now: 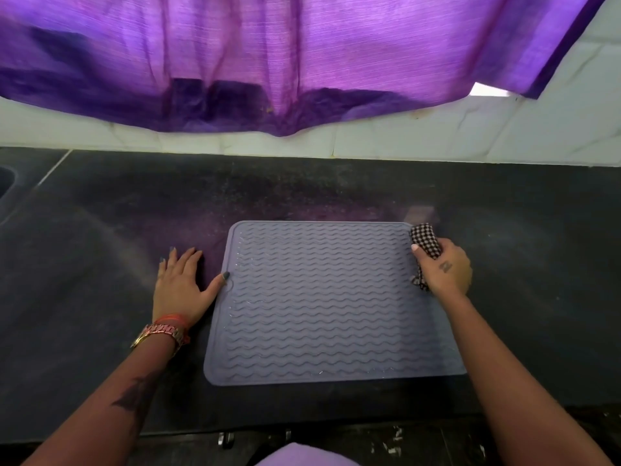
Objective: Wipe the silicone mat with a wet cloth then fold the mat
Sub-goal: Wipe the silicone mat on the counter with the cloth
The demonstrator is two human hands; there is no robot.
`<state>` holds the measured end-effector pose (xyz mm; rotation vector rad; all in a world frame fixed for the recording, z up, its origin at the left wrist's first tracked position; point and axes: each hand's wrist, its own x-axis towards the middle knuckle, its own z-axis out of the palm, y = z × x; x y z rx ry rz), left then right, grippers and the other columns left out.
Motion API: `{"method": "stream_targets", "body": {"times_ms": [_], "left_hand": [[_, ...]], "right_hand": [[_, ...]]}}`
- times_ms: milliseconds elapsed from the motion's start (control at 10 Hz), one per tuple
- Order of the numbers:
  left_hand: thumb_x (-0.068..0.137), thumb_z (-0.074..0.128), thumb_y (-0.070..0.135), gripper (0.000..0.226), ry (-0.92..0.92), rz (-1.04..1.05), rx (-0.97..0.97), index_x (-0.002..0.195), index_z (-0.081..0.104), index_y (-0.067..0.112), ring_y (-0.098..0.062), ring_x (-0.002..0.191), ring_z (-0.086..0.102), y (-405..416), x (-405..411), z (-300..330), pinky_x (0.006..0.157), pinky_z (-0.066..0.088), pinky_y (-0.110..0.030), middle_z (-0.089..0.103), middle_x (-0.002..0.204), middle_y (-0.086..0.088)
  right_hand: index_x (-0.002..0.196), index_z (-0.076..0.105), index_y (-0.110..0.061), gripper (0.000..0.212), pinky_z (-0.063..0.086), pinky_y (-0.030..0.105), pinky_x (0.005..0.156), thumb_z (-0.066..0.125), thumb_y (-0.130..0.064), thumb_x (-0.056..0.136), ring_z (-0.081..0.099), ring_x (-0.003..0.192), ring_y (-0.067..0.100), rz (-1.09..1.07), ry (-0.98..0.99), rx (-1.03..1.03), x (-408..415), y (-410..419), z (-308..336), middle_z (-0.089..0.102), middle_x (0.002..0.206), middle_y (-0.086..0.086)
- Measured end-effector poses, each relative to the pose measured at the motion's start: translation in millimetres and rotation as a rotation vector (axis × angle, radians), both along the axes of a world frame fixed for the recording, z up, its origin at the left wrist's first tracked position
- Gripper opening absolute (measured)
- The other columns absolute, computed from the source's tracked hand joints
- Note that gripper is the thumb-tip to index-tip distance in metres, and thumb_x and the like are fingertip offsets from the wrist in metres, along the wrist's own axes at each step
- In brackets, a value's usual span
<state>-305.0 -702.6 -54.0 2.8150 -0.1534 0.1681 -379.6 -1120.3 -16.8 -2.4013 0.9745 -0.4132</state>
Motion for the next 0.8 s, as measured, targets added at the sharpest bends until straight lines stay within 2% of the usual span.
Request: {"method": "stream_targets", "body": {"times_ms": [100, 200, 300, 400, 500, 600, 700, 800], "left_hand": [[0.068, 0.016, 0.078, 0.100, 0.011, 0.001, 0.008, 0.139, 0.039, 0.011, -0.027, 0.144, 0.014, 0, 0, 0, 0.119, 0.006, -0.041, 0.034, 0.150, -0.008], [0.068, 0.016, 0.078, 0.100, 0.014, -0.001, 0.008, 0.139, 0.039, 0.011, -0.027, 0.143, 0.015, 0, 1, 0, 0.118, 0.007, -0.042, 0.034, 0.149, -0.008], [0.069, 0.017, 0.077, 0.099, 0.002, -0.002, 0.009, 0.139, 0.040, 0.011, -0.028, 0.143, 0.016, -1, 0, 0, 0.118, 0.007, -0.043, 0.035, 0.149, -0.008], [0.069, 0.017, 0.077, 0.099, 0.000, 0.000, 0.011, 0.139, 0.040, 0.012, -0.027, 0.143, 0.015, -2, 0, 0, 0.118, 0.007, -0.042, 0.035, 0.149, -0.008], [0.069, 0.016, 0.077, 0.099, 0.004, -0.002, 0.012, 0.139, 0.039, 0.012, -0.027, 0.144, 0.014, -2, 0, 1, 0.119, 0.005, -0.042, 0.033, 0.150, -0.007], [0.069, 0.015, 0.077, 0.099, 0.008, -0.005, 0.015, 0.140, 0.038, 0.012, -0.026, 0.144, 0.013, -2, -1, 2, 0.119, 0.005, -0.041, 0.032, 0.150, -0.007], [0.069, 0.016, 0.077, 0.099, 0.007, 0.000, 0.007, 0.140, 0.037, 0.012, -0.027, 0.144, 0.014, -2, -1, 3, 0.119, 0.006, -0.042, 0.033, 0.150, -0.008], [0.069, 0.017, 0.077, 0.099, 0.004, 0.006, 0.003, 0.140, 0.037, 0.012, -0.027, 0.144, 0.014, -2, -2, 3, 0.119, 0.006, -0.042, 0.033, 0.150, -0.009]], "right_hand": [[0.117, 0.050, -0.001, 0.050, 0.041, 0.045, 0.087, 0.059, -0.039, 0.085, 0.047, 0.106, 0.041, 0.039, 0.124, -0.280, 1, 14, -14, 0.048, 0.119, 0.025], [0.113, 0.045, 0.000, 0.047, 0.041, 0.048, 0.086, 0.055, -0.037, 0.087, 0.044, 0.107, 0.040, 0.041, 0.188, -0.372, 6, 27, -16, 0.046, 0.117, 0.024], [0.119, 0.044, -0.002, 0.049, 0.041, 0.046, 0.089, 0.056, -0.037, 0.087, 0.043, 0.111, 0.041, 0.098, 0.199, -0.263, 10, 15, -14, 0.044, 0.122, 0.023], [0.122, 0.052, -0.009, 0.049, 0.040, 0.038, 0.091, 0.062, -0.037, 0.084, 0.049, 0.111, 0.037, 0.139, 0.107, 0.032, 10, -8, -5, 0.049, 0.122, 0.020], [0.122, 0.052, -0.007, 0.046, 0.041, 0.040, 0.089, 0.061, -0.034, 0.085, 0.049, 0.108, 0.039, 0.058, 0.058, -0.035, 6, -2, -6, 0.049, 0.121, 0.023], [0.122, 0.044, 0.000, 0.048, 0.042, 0.046, 0.088, 0.057, -0.030, 0.087, 0.043, 0.109, 0.042, 0.075, 0.153, -0.261, 9, 23, -14, 0.043, 0.122, 0.025], [0.129, 0.042, -0.002, 0.050, 0.039, 0.044, 0.093, 0.057, -0.028, 0.088, 0.041, 0.114, 0.041, 0.193, 0.167, -0.144, 18, 18, -9, 0.040, 0.126, 0.023], [0.132, 0.046, -0.009, 0.050, 0.038, 0.040, 0.096, 0.060, -0.026, 0.087, 0.046, 0.115, 0.039, 0.297, 0.066, -0.002, 17, -2, -5, 0.046, 0.125, 0.022]]}}
